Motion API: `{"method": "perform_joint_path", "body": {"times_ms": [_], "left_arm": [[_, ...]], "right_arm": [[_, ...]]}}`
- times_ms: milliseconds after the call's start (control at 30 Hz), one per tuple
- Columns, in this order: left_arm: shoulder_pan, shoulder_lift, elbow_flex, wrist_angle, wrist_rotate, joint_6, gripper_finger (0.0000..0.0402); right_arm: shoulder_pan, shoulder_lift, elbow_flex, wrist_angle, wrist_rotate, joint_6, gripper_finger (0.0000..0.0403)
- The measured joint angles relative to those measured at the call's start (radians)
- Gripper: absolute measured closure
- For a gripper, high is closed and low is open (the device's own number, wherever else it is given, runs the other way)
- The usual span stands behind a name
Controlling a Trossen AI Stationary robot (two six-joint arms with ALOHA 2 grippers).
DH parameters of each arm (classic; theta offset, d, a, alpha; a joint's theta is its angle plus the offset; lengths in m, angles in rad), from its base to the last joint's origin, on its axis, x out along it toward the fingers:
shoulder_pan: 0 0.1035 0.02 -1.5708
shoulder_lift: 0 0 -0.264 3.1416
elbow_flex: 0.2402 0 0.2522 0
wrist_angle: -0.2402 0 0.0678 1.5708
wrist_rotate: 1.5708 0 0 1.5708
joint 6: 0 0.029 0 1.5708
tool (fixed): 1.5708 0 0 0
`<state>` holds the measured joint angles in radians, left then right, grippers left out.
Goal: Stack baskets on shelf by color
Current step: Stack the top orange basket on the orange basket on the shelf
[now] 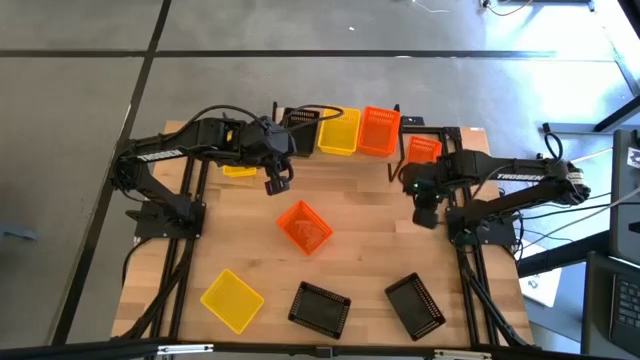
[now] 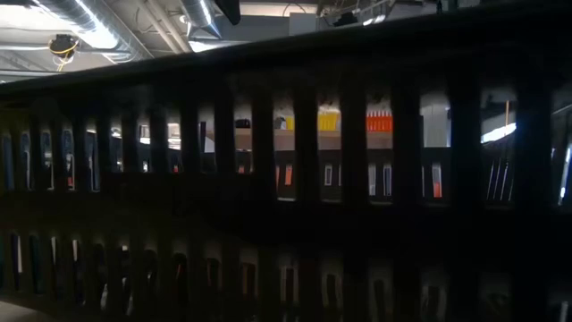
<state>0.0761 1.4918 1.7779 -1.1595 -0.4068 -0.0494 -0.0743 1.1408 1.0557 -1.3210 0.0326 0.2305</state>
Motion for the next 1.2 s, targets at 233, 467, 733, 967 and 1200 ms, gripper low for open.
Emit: {"method": "perform_joint_path", "body": {"times_ms": [233,467,733,967,1200], "left_arm": [[0.000,0.000,0.000,0.000,0.000,0.014,0.0324],[0.000,0.000,0.000,0.001,0.000,0.006,0.0324],[0.000,0.000,0.000,0.001,0.000,-0.002,0.0324],[0.000,0.000,0.000,0.002,0.000,-0.002,0.0324],[0.000,0.000,0.000,0.002,0.000,-0.002,0.0324]], "right_arm": [[-0.124,0.000,0.000,-0.031,0.018,0.034,0.0328],[-0.320,0.000,0.000,-0.035,0.007,-0.056,0.0328],[-0.542,0.000,-0.035,-0.031,-0.145,-0.209,0.0328],[-0.648,0.000,-0.188,0.109,-0.158,-0.393,0.0328],[-0.664,0.000,-0.255,0.273,-0.103,-0.400,0.0328]]}}
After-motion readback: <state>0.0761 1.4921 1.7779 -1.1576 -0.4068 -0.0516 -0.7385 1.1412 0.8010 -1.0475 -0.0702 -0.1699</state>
